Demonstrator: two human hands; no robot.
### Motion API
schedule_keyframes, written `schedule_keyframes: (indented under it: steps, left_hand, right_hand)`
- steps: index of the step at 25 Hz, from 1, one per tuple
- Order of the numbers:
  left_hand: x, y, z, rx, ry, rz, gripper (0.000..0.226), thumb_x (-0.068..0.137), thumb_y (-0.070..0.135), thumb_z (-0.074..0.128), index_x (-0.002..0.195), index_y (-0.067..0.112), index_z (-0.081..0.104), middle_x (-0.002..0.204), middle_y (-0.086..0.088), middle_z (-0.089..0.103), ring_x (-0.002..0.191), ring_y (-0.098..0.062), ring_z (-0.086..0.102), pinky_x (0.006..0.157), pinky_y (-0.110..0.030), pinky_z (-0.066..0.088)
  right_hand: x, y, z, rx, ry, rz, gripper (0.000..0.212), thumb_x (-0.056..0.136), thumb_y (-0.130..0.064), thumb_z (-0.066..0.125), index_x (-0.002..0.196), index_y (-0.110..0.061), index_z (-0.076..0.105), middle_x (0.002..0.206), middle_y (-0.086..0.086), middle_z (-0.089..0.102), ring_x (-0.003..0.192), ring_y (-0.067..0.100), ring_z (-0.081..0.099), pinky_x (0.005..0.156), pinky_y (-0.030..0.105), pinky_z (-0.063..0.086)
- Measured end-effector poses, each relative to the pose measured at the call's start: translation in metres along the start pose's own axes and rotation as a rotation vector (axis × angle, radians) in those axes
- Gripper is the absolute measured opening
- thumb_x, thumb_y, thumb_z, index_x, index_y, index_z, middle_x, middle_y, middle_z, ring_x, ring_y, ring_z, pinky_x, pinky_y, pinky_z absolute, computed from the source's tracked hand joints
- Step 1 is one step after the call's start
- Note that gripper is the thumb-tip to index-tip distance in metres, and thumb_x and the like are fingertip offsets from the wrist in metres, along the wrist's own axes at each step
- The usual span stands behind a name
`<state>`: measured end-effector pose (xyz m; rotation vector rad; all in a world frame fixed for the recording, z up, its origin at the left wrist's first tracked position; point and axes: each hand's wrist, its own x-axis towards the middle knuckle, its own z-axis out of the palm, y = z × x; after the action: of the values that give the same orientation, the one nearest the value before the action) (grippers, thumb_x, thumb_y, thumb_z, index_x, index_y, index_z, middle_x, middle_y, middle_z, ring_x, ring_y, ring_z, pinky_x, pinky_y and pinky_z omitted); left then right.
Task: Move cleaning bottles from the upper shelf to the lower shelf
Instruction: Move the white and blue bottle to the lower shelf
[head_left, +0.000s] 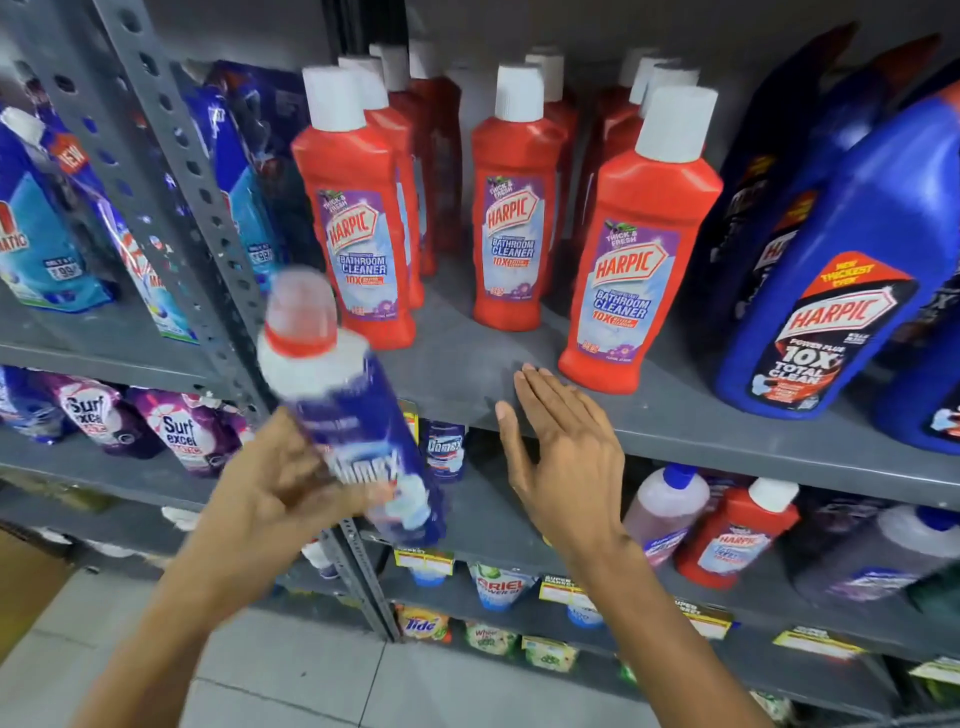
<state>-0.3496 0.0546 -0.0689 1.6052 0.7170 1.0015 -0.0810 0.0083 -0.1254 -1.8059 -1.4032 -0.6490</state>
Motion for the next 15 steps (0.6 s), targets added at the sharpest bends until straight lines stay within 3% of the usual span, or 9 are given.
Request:
schedule_keyframes:
  steps: [2,5,9,12,15]
  left_hand:
    - [-0.023,-0.049,0.005,0.020,0.018,-0.126,0.060,0.070,0.005,0.094,0.123,0.016,0.069,0.116,-0.008,0.084,0.102,-0.023,0.082,0.085,-0.026,0.066]
    - [-0.028,-0.118,0.013,0.129,-0.007,-0.283,0.072,0.066,0.006,0.093,0.132,0.013,0.065,0.117,-0.007,0.084,0.107,-0.033,0.080,0.091,-0.036,0.067]
    - [0.007,-0.175,0.027,0.206,-0.041,-0.365,0.086,0.068,0.006,0.096,0.143,0.017,0.058,0.122,-0.002,0.081,0.110,-0.026,0.079,0.093,-0.037,0.065]
    - [0.041,-0.201,0.034,0.292,-0.017,-0.402,0.076,0.071,0.006,0.097,0.137,0.013,0.059,0.120,-0.004,0.078,0.100,-0.013,0.078,0.100,-0.042,0.062]
    - [0.061,-0.221,0.036,0.313,0.009,-0.426,0.072,0.070,0.004,0.098,0.130,0.015,0.059,0.114,-0.009,0.078,0.102,-0.026,0.078,0.100,-0.044,0.061]
  right_hand:
    - [0.000,0.001,0.000,-0.012,0.015,-0.010,0.039,0.107,-0.037,0.064,0.133,-0.009,0.075,0.138,0.006,0.076,0.132,0.019,0.070,0.119,0.032,0.048]
    - [0.001,-0.001,-0.002,-0.022,0.023,-0.012,0.039,0.107,-0.037,0.063,0.131,-0.009,0.076,0.137,0.006,0.077,0.130,0.019,0.072,0.117,0.033,0.050]
    - [0.001,-0.001,-0.004,-0.015,-0.016,-0.001,0.039,0.108,-0.038,0.062,0.132,-0.010,0.076,0.138,0.005,0.076,0.132,0.018,0.071,0.117,0.034,0.051]
    - [0.002,0.000,-0.004,-0.009,-0.029,0.004,0.038,0.107,-0.037,0.063,0.132,-0.011,0.076,0.139,0.004,0.075,0.133,0.017,0.070,0.116,0.034,0.052]
    - [0.002,0.000,-0.005,0.003,-0.028,0.011,0.037,0.107,-0.036,0.065,0.132,-0.011,0.076,0.139,0.004,0.075,0.134,0.017,0.070,0.116,0.035,0.052]
